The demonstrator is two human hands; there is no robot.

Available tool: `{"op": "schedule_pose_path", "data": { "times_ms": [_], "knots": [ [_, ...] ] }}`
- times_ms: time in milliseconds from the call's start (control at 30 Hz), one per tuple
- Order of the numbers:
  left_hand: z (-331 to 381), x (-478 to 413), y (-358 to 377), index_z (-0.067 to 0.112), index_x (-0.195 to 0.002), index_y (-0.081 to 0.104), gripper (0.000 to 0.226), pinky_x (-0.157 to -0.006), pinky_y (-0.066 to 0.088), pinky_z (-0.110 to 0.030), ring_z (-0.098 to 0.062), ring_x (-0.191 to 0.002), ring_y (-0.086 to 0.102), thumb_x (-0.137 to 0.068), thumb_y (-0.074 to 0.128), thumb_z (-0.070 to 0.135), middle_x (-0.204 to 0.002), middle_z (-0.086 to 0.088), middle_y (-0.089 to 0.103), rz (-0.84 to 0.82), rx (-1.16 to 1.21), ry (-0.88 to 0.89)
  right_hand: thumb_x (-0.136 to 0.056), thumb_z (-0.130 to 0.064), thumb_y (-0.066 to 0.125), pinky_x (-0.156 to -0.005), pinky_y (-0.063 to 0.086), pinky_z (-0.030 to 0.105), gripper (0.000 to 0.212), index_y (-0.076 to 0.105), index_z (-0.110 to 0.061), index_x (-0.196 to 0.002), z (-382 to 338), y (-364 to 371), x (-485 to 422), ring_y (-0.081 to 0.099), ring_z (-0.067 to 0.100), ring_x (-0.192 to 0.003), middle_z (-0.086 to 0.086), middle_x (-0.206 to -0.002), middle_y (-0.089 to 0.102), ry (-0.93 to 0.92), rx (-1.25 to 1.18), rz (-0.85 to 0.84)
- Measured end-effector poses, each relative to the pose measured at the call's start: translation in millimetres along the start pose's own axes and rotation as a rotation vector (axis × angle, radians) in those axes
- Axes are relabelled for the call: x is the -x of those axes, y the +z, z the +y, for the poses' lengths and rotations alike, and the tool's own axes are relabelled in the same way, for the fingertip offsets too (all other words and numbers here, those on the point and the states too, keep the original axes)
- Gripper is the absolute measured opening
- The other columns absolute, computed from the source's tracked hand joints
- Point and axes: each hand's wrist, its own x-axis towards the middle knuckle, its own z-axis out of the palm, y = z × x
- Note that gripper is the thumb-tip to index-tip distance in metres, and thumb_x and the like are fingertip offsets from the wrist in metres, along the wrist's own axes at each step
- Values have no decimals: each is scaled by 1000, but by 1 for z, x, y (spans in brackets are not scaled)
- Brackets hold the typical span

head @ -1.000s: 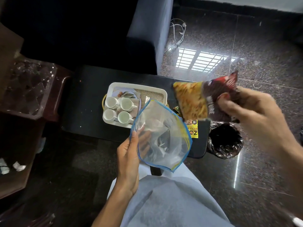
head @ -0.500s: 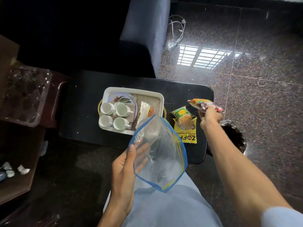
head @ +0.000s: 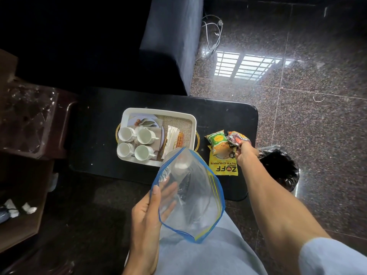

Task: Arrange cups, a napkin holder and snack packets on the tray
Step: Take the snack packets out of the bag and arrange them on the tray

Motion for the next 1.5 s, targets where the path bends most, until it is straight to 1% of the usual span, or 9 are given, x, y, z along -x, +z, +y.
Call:
{"op": "schedule_pose_path", "data": {
  "times_ms": [233, 333, 433, 533, 667, 900, 1067, 1200, 1500],
  "knots": [
    [-2, 1, 0, 26, -121, 73, 47, -90, 59, -25, -19, -114, 73, -87, 56, 54, -118, -2, 78, -16, -6, 12, -86, -27, 71, -54, 45, 23, 54, 50, -11, -134, 7, -8, -7, 61, 13, -90, 7, -124, 65, 104, -24, 78],
    [-4, 2, -1, 31, -116, 75, 41, -89, 60, -24, -19, -113, 74, -88, 56, 53, -117, -2, 79, -20, -12, 30, -85, -33, 73, -90, 55, 39, 64, 48, -6, -137, 14, -17, -4, 58, 28, -119, 14, -136, 56, -31, 115, 185],
    [-5, 2, -4, 34, -112, 78, 36, -87, 60, -23, -18, -113, 73, -91, 55, 51, -117, -3, 79, -22, -1, 45, -89, -36, 66, -107, 42, 47, 55, 50, -8, -133, 24, -28, 20, 47, 31, -128, 14, -139, 49, -487, 502, 250],
    [-4, 3, -7, 34, -115, 76, 34, -87, 59, -22, -18, -115, 73, -95, 52, 48, -118, -3, 78, -29, -4, 60, -91, -29, 67, -104, 43, 40, 44, 53, -13, -129, 33, -43, 59, 49, 21, -121, 6, -128, 54, -1060, 670, 71],
    [-3, 3, -11, 25, -118, 75, 39, -83, 59, -20, -17, -114, 73, -96, 52, 47, -117, -3, 79, -16, -4, 81, -89, -29, 74, -114, 34, 27, 56, 53, -10, -137, 47, -56, 117, 45, 16, -134, 6, -140, 51, -1415, 735, -216],
    [7, 10, -19, 18, -121, 72, 41, -94, 58, -23, -12, -112, 73, -99, 47, 43, -114, 1, 80, -57, -33, 127, -72, -13, 87, -115, 37, 35, 88, 43, -15, -148, 86, -57, 182, 39, 18, -142, 2, -154, 40, -1587, 810, -533],
    [7, 13, -35, 21, -123, 74, 48, -96, 57, -25, -14, -115, 72, -97, 46, 51, -120, 0, 78, -198, -62, 96, -69, -47, 78, -118, 32, 42, 108, 19, -24, -157, 107, -34, 214, 22, 24, -151, 9, -164, 21, -1695, 906, -671],
    [6, 12, -54, 38, -131, 67, 63, -101, 56, -41, -13, -123, 68, -85, 50, 78, -129, 4, 73, -286, -87, 63, -68, -46, 84, -122, 21, 44, 105, 26, -26, -153, 131, -10, 239, 13, 32, -153, 20, -164, 14, -1774, 978, -700],
    [14, -16, -110, 33, -113, 76, 60, -97, 56, -35, -16, -115, 72, -85, 49, 78, -116, 1, 79, -253, -135, 174, -88, -10, 67, -70, 61, 43, 40, 54, -16, -126, 155, 18, 273, 71, 31, -94, 17, -118, 69, -1849, 815, -355]
  ]
}}
